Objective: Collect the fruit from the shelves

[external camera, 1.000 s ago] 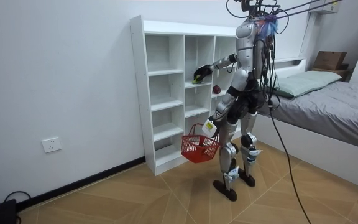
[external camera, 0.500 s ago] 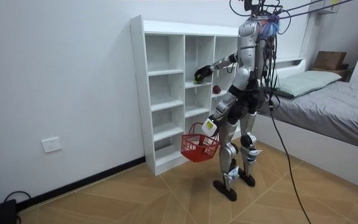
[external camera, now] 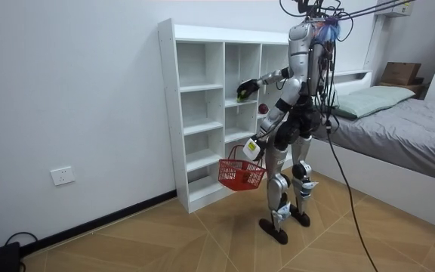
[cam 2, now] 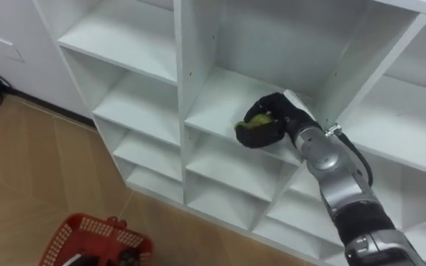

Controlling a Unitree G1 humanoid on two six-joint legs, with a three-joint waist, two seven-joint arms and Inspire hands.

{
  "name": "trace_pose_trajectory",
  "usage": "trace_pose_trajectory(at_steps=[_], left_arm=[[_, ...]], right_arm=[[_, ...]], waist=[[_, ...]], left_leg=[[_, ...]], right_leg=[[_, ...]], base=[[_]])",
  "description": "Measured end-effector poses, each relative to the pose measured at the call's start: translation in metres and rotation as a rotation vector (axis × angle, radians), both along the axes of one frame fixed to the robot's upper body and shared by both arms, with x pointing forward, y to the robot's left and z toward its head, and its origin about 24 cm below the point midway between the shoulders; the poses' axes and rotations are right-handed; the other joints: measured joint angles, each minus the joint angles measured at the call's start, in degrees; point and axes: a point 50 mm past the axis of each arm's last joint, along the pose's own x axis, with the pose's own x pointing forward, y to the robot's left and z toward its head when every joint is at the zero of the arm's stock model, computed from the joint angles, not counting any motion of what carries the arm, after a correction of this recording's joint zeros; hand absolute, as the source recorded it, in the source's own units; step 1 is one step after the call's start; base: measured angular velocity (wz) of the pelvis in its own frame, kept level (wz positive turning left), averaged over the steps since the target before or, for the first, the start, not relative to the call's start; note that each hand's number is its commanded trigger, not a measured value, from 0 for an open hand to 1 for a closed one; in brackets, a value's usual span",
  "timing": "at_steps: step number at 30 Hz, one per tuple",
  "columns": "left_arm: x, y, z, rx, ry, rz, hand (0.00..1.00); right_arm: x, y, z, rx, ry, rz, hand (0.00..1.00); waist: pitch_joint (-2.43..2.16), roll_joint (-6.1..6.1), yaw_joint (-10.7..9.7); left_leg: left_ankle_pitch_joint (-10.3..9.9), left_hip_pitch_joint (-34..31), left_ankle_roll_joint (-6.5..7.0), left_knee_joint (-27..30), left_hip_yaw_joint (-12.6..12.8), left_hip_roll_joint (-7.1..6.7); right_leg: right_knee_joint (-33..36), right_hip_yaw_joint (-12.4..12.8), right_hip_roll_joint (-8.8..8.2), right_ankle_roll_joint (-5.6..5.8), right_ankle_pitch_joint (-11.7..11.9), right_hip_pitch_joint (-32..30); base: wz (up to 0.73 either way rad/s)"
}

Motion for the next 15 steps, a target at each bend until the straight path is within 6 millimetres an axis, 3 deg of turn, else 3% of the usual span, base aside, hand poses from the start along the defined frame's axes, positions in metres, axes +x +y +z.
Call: trace_pose_trajectory(at_steps=[5, 15], left_arm=[[0.004, -0.005, 0.001, -0.014, -0.03, -0.005, 1.0], [0.01, -0.012, 0.003, -0.011, -0.068, -0.001, 1.0]], right_arm=[[-0.018, 0.015, 0.002, -0.006, -0.03, 0.09, 1.0], [-0.039, 0.035, 0.006, -0.005, -0.032, 0.205, 1.0]], waist=[[-0.04, -0.08, 0.1], [0.2, 0.4, -1.6]], left_leg=[[-0.1, 2.1, 0.17, -1.7, 3.2, 0.79], [-0.7, 4.1, -0.21, -2.1, 6.8, 1.94]], right_leg=[[0.1, 2.9, 0.33, 0.0, 0.0, 0.0], [0.1, 6.9, 1.51, -0.47, 0.3, 0.2]], base=[[-0.3], [-0.2]])
